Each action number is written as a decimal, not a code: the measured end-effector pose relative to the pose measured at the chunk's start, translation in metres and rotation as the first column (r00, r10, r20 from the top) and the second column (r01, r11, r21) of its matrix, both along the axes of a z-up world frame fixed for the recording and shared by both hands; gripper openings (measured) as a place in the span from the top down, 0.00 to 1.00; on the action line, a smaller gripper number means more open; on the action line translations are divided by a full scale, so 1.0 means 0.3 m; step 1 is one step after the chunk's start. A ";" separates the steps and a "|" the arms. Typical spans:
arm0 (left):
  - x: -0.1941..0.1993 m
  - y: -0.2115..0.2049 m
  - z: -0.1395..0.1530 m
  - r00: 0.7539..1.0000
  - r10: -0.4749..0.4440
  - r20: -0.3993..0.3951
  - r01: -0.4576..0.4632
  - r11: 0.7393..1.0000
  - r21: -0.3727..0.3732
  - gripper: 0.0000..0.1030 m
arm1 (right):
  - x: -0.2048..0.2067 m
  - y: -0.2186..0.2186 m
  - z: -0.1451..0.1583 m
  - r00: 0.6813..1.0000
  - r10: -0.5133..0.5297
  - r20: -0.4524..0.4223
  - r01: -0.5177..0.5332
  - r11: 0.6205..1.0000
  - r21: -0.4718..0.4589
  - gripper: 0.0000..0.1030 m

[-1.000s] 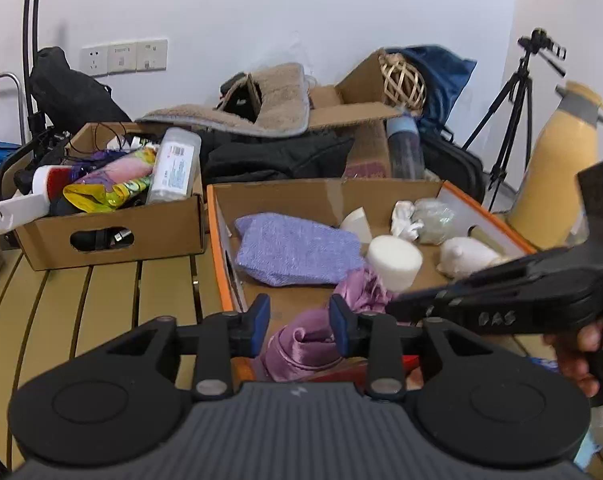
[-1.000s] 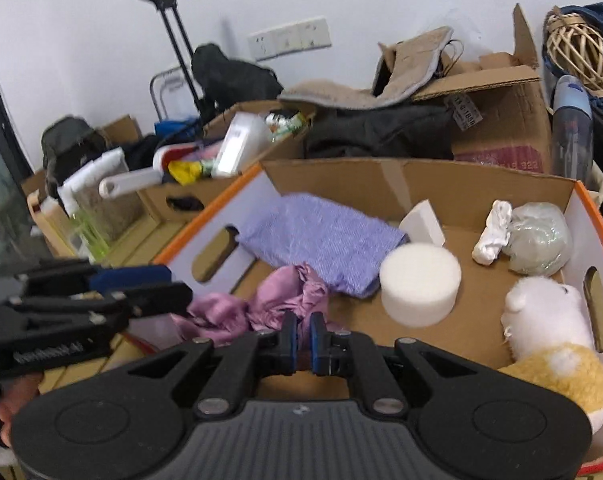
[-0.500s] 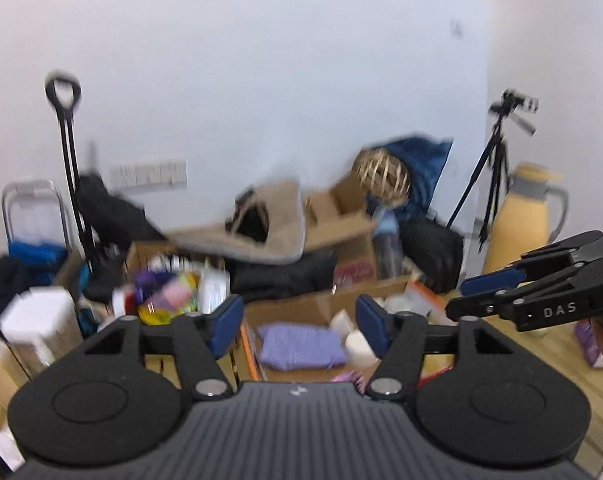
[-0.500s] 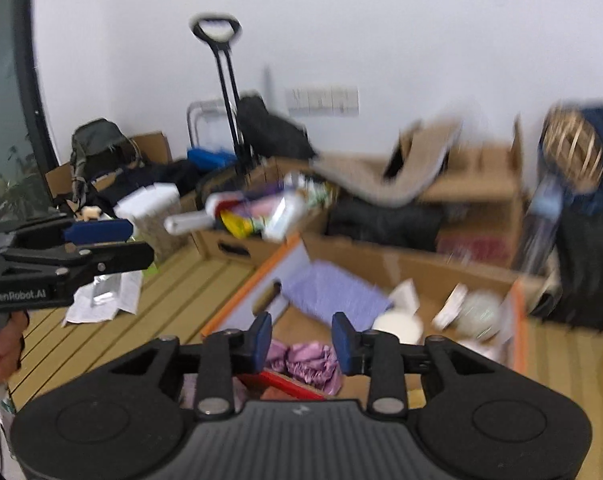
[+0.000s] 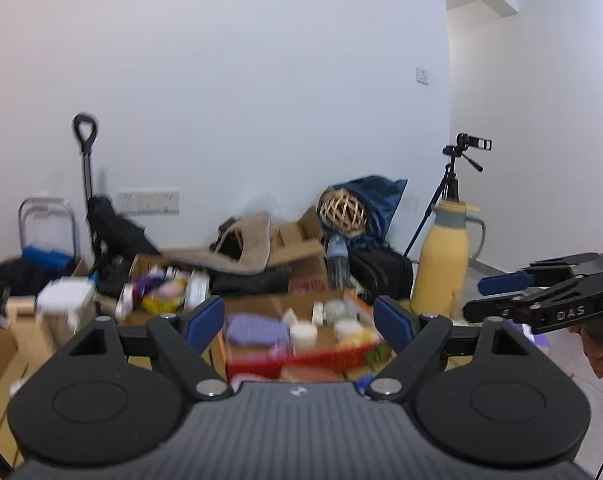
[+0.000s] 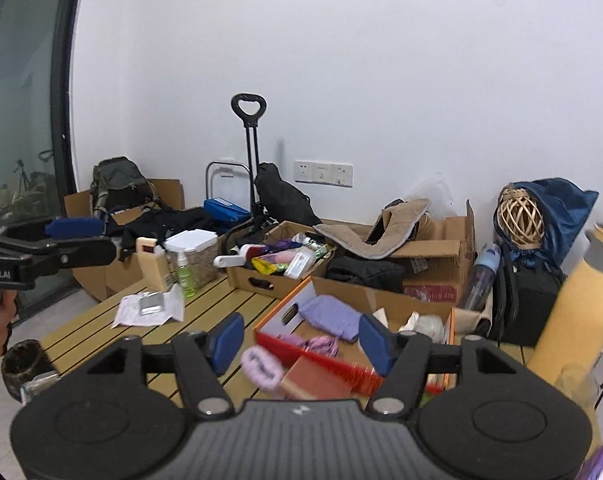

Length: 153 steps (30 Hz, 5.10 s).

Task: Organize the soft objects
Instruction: 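Move both grippers back over the table pile, then close both grippers together on the lavender fuzzy headband, then carry the lavender headband into the box and open both grippers, then move both grippers back over the table pile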

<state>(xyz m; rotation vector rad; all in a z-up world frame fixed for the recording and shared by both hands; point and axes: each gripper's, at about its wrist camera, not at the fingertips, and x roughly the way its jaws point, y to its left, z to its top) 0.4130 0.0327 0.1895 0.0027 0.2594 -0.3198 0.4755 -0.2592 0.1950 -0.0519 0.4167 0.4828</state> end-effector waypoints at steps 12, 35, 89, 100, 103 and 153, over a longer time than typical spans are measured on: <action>-0.506 0.107 -0.414 0.983 0.158 -0.096 -0.171 0.973 -0.155 0.04 | -0.514 -0.058 -0.437 0.998 -0.067 0.001 0.067 0.996 0.058 0.16; 0.256 0.052 -0.614 0.966 0.057 -0.253 -0.080 0.994 -0.081 0.28 | -0.016 0.069 -0.670 0.981 -0.082 -0.178 0.114 0.978 0.177 0.34; 0.010 0.065 -0.489 0.972 -0.040 -0.230 -0.047 0.932 -0.360 0.76 | -0.114 0.267 -0.559 0.993 -0.083 -0.080 0.106 0.927 0.361 0.93; -0.232 -0.057 -0.397 0.990 -0.044 -0.133 0.001 0.952 -0.307 0.76 | -0.400 0.138 -0.492 0.995 -0.098 0.010 0.086 0.920 0.382 0.93; -0.262 -0.075 -0.381 0.991 -0.042 -0.123 0.003 0.954 -0.301 0.76 | -0.440 0.119 -0.482 0.995 -0.100 0.024 0.083 0.916 0.392 0.93; 1.083 -0.103 -0.508 0.925 0.233 -0.300 -0.232 0.972 0.039 0.35 | 1.020 0.215 -0.645 0.935 -0.100 -0.339 0.182 0.958 0.220 0.66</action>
